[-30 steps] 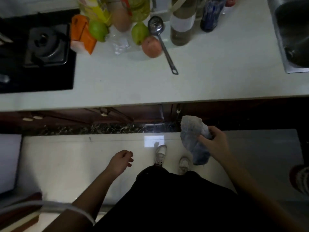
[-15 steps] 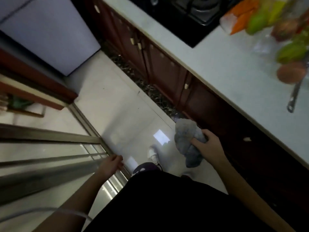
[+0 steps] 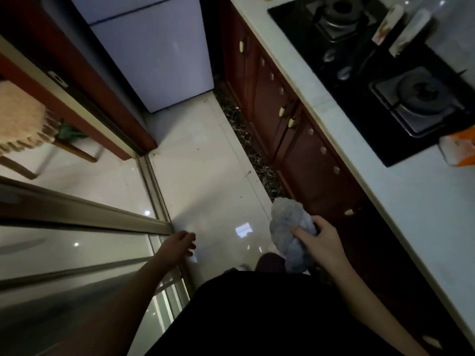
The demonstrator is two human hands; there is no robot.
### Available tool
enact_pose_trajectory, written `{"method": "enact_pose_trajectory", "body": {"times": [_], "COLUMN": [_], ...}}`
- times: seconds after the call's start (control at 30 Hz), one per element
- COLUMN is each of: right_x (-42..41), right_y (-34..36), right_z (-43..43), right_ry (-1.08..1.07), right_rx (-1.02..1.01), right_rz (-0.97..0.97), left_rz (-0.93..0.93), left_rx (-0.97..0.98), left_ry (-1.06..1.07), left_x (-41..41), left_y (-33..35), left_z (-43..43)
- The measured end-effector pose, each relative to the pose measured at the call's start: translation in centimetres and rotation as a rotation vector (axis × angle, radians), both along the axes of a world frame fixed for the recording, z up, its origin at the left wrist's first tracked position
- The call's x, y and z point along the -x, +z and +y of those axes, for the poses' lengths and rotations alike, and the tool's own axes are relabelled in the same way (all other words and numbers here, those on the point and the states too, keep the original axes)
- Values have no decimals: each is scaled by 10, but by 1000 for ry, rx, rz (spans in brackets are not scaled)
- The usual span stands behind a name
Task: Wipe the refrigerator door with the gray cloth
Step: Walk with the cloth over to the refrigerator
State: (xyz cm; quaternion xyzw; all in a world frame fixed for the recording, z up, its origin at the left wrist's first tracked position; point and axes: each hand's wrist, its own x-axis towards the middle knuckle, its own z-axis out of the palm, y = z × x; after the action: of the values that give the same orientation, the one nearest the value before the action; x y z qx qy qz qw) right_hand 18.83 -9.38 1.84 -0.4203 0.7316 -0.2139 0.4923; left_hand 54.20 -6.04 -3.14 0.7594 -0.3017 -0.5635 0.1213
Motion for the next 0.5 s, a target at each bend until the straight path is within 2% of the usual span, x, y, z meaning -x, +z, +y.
{"method": "enact_pose_trajectory", "body": {"times": [0.1,0.27,0.5], "right_x": [-17,-60,-153], "right_y": [-2,-9,2], "right_z": [-55,-162,-309], "right_ry": [97,266,599], "right_rx": [-9,-3,6], "right_rz": [21,33,-20], "left_rz": [15,-26,-77], "left_rx": [14,-72,-241], "left_ry": [49,193,543], "left_x": [-11,-46,-72], "left_y": [-2,-17,-18], "left_z": [-40,-64,-60]}}
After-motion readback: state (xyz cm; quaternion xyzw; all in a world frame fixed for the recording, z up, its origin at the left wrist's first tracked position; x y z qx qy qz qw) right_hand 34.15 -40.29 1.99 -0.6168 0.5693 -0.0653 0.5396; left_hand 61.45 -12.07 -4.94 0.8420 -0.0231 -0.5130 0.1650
